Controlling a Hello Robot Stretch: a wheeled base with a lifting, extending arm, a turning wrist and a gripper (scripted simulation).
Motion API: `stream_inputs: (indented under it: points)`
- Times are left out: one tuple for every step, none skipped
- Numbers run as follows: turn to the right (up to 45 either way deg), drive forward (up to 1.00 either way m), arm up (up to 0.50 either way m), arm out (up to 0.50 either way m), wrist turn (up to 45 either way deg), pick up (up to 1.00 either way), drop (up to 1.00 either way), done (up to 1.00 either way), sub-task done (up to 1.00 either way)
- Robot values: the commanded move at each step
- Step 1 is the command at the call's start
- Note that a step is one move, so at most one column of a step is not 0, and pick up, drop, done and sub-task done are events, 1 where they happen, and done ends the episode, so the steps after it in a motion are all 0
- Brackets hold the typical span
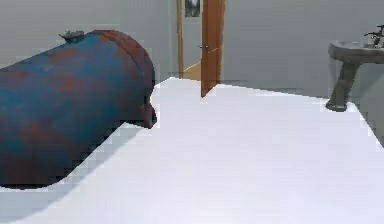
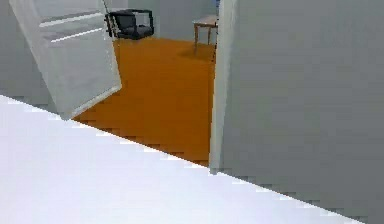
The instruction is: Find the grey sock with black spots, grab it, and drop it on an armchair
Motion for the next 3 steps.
stream_inputs:
  points:
    - [0.0, 1.0, 0.0, 0.0, 0.0, 0.0, 0.0, 0.0, 0.0]
    - [3.0, 0.0, 0.0, 0.0, 0.0, 0.0, 0.0, 0.0, 0.0]
    - [0.0, 1.0, 0.0, 0.0, 0.0, 0.0, 0.0, 0.0, 0.0]
